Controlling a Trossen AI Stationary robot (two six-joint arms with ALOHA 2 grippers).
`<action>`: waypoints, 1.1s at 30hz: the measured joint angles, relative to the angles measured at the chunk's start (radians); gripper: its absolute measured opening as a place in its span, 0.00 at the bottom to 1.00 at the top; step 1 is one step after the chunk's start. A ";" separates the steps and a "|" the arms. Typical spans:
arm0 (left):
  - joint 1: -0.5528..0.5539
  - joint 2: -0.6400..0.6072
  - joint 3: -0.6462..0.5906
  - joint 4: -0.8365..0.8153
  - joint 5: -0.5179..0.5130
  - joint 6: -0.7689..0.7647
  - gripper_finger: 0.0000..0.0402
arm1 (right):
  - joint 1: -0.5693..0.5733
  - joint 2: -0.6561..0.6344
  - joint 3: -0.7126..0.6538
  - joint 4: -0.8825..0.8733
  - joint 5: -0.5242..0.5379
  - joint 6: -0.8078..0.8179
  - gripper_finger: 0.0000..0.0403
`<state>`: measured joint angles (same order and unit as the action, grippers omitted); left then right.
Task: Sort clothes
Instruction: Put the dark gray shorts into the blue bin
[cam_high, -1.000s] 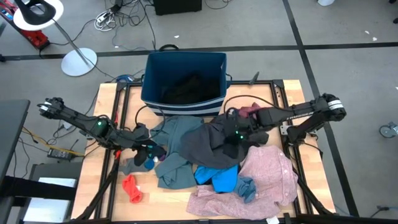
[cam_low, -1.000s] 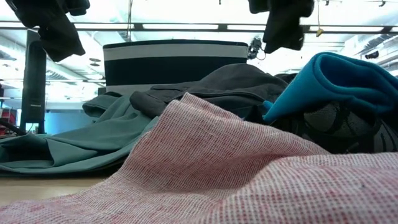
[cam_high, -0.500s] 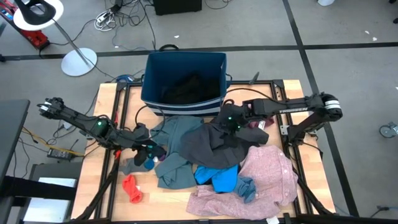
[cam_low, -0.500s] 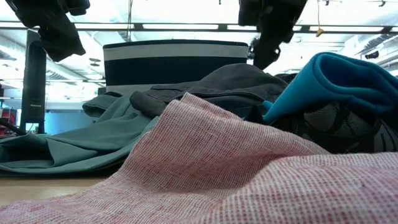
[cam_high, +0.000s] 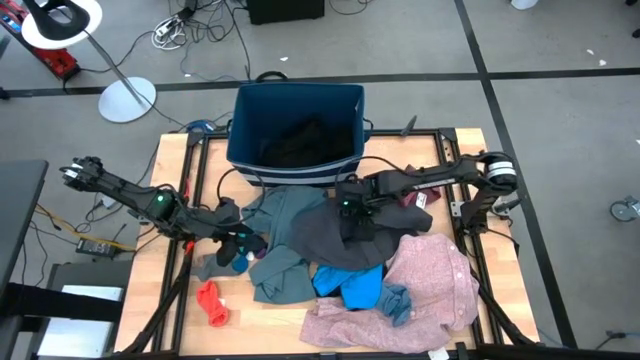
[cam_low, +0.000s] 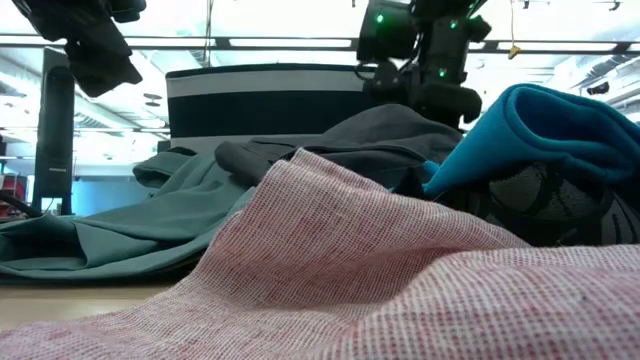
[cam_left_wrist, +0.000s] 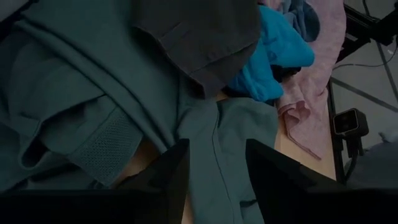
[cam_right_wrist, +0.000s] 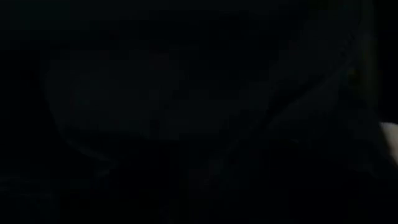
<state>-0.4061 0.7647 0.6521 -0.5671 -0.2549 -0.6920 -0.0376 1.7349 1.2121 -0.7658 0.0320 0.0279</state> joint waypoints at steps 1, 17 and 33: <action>0.000 0.000 0.000 -0.001 0.000 0.000 0.41 | 0.000 0.010 0.000 0.003 -0.006 0.007 0.56; 0.000 0.000 0.000 0.000 -0.005 0.003 0.41 | 0.071 -0.099 0.195 -0.177 0.055 0.222 0.06; 0.000 0.000 0.000 0.000 -0.005 0.007 0.41 | 0.110 -0.101 0.679 -0.325 0.229 0.320 0.06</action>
<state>-0.4061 0.7650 0.6521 -0.5674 -0.2600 -0.6849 0.0727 1.6337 1.8913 -1.0909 0.2607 0.3475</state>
